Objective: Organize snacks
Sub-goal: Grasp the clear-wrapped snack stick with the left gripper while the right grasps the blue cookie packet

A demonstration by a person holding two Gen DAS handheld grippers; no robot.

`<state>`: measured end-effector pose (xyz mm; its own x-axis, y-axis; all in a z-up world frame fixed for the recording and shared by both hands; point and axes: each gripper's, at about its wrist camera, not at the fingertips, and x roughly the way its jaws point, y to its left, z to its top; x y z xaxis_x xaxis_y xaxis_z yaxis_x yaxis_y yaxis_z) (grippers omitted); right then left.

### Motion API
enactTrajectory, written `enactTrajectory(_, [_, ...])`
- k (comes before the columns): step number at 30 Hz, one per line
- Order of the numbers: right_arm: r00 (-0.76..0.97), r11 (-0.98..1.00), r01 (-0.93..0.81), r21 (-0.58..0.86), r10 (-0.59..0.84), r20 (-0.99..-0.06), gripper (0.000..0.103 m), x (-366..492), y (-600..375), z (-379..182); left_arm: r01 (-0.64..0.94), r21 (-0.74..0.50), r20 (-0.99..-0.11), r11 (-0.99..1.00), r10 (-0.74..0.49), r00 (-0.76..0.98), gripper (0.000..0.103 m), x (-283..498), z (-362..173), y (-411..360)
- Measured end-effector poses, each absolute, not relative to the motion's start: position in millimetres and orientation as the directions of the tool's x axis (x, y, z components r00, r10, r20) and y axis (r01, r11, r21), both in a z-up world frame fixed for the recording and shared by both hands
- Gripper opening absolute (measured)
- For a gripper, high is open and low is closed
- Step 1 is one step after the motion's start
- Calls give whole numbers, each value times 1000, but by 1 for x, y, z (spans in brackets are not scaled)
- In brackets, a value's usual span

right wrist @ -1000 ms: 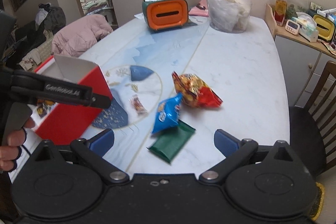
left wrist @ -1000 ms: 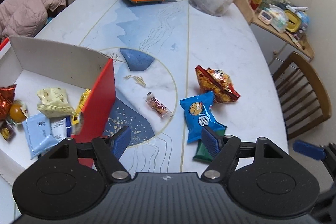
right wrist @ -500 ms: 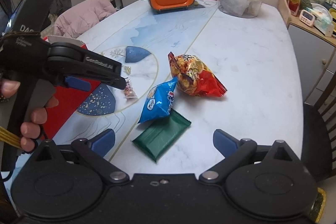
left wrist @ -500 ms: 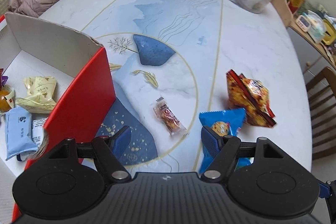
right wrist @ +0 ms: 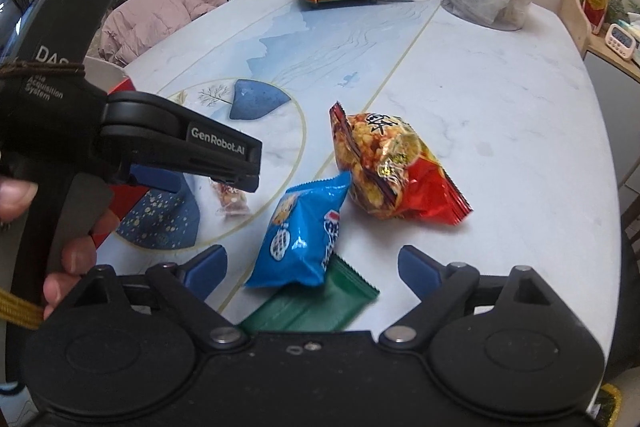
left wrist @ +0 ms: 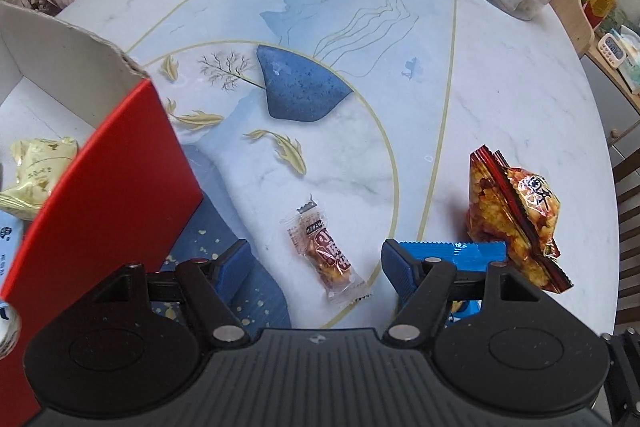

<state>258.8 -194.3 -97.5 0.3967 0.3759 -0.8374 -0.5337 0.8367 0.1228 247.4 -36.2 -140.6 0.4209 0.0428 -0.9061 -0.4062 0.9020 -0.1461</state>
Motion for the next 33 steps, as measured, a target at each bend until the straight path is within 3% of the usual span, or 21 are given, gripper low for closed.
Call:
enactTrajectory(10, [376,830,-543,123,372,-849,79,275,-181,-115,-389,-118,-904,913,63,422,56,253,-145,-42])
enactTrajectory(14, [370,830,-544,125,371,-852,72,279,-176,-117,-381,-115,-901,917,65,428,37,252,-143,-43])
enactTrajectory(20, [357,828,-544,134,373,-856,47,281,-172,-118,-377,-115,-903,919,61,426,20,252,-143,-39])
enactTrajectory(25, [361,829,-543,131,372,-855,40,279,-171,-116,-375,-118,-906,919,55,420,19,250,-143,-36])
enactTrajectory(33, [371,833,-531,155,392,-842,38,268,-178,-106,-361,-132,-908,923,34,419,18,238,-136,-36])
